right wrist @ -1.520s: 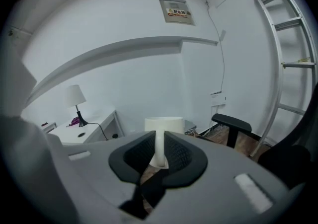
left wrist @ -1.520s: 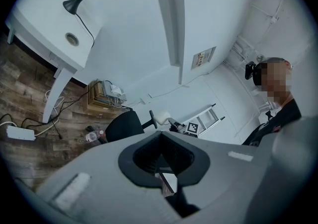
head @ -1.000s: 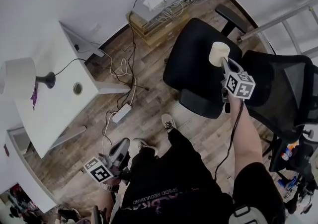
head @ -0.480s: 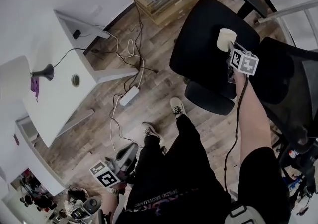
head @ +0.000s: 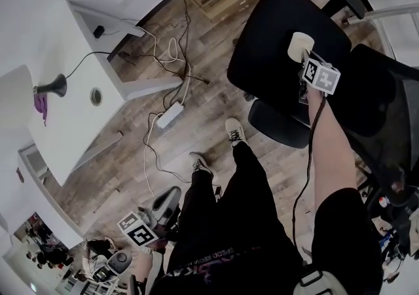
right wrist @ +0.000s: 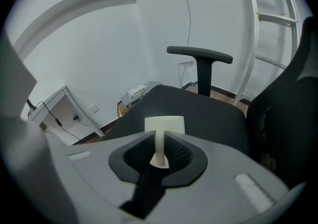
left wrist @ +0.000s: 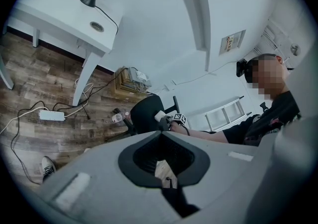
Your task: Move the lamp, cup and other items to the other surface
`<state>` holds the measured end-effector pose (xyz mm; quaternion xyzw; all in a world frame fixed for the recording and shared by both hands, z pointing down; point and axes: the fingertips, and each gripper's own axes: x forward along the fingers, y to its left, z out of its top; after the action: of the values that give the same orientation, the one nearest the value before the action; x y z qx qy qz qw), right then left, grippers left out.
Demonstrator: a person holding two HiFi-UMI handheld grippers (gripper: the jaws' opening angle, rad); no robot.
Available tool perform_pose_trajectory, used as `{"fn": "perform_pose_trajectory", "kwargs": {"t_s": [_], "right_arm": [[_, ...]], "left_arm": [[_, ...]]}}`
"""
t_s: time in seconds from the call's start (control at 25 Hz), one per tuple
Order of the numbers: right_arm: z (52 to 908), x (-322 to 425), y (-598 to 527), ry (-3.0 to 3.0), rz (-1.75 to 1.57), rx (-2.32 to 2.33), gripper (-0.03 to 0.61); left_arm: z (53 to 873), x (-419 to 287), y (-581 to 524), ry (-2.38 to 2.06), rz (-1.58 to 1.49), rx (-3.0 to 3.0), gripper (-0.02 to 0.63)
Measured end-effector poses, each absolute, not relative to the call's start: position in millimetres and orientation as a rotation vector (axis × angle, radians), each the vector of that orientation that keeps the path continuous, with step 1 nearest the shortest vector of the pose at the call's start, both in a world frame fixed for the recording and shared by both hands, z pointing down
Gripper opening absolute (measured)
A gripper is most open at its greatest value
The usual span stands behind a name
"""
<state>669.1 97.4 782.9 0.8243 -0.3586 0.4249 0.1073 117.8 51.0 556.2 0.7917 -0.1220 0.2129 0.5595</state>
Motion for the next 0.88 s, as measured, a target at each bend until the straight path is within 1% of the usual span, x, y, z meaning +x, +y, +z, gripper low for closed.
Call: {"fn": "perform_pose_trajectory", "kwargs": {"t_s": [0.44, 0.88], "right_arm": [[806.8, 628.9, 119.4, -1.088, 1.357, 2.199, 0.057], [820.1, 605.0, 144.4, -1.131, 1.456, 2.168, 0.061]], "left_arm": [[557.0, 121.8, 51.8, -0.273, 0.466, 1.871, -0.003], [558.6, 124.7, 61.0, -0.274, 0.453, 1.875, -0.003]]}}
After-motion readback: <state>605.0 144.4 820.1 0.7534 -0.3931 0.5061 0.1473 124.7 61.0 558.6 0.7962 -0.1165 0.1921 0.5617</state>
